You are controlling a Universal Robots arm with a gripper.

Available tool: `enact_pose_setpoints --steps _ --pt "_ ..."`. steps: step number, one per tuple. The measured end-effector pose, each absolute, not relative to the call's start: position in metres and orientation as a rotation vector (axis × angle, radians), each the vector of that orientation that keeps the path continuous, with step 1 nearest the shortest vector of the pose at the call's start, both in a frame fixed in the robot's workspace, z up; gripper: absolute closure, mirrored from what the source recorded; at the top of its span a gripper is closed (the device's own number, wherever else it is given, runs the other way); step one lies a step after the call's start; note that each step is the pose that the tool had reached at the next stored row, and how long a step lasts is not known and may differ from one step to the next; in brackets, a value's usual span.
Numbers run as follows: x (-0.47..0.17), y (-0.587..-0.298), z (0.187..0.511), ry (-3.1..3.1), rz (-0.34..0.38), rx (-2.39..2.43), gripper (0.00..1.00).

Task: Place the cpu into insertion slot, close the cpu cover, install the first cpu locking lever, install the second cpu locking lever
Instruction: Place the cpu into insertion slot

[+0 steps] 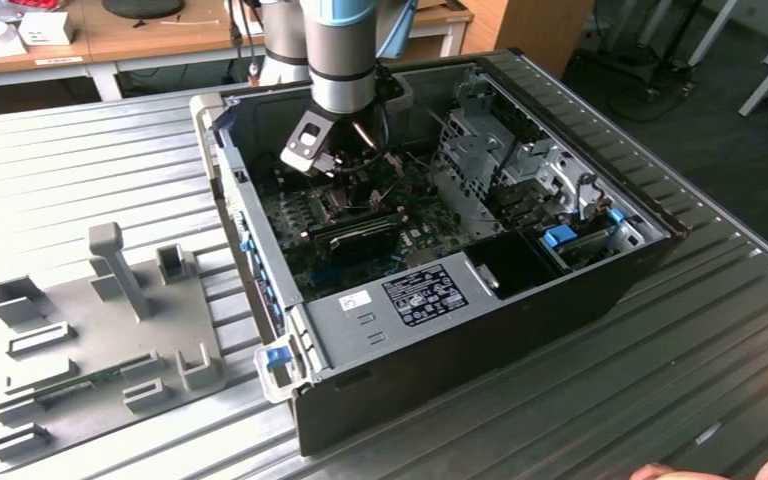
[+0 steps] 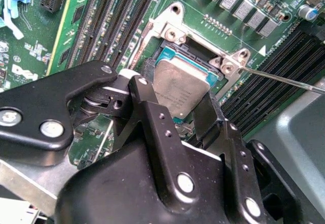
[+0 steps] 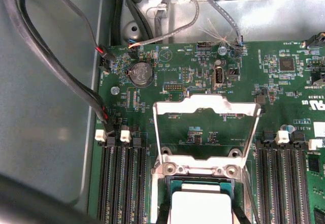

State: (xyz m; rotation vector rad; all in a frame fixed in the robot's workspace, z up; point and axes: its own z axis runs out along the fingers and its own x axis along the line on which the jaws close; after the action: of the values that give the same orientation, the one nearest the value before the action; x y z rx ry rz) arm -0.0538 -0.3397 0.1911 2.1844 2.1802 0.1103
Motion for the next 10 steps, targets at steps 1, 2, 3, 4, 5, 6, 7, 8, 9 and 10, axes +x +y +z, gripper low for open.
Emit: enact_pose_setpoints --steps 1,2,3,4,5,6,7,8,9,10 --pt "-0.0538 -0.3397 0.1911 2.180 0.110 2.184 0.46" --pt "-0.0538 -0.3397 0.1910 2.180 0.110 2.184 0.46" --pt "-0.0538 -0.3397 0.1910 2.180 0.110 2.184 0.46" --pt "-0.0538 -0.3397 0.1910 2.180 0.110 2.184 0.46" --pt "-0.0538 -0.3397 0.1910 2.180 0.110 2.184 0.46" --pt "-0.0538 -0.3397 0.1910 2.180 0.110 2.184 0.46" --pt "-0.0538 -0.3397 0.1910 2.180 0.111 2.184 0.46" --pt "-0.0538 -0.3397 0.1910 2.180 0.111 2.185 0.46" --pt "-0.0538 -0.3397 0.1910 2.180 0.111 2.185 0.46" --pt "-0.0538 -0.3397 0.1910 2.180 0.111 2.185 0.46"
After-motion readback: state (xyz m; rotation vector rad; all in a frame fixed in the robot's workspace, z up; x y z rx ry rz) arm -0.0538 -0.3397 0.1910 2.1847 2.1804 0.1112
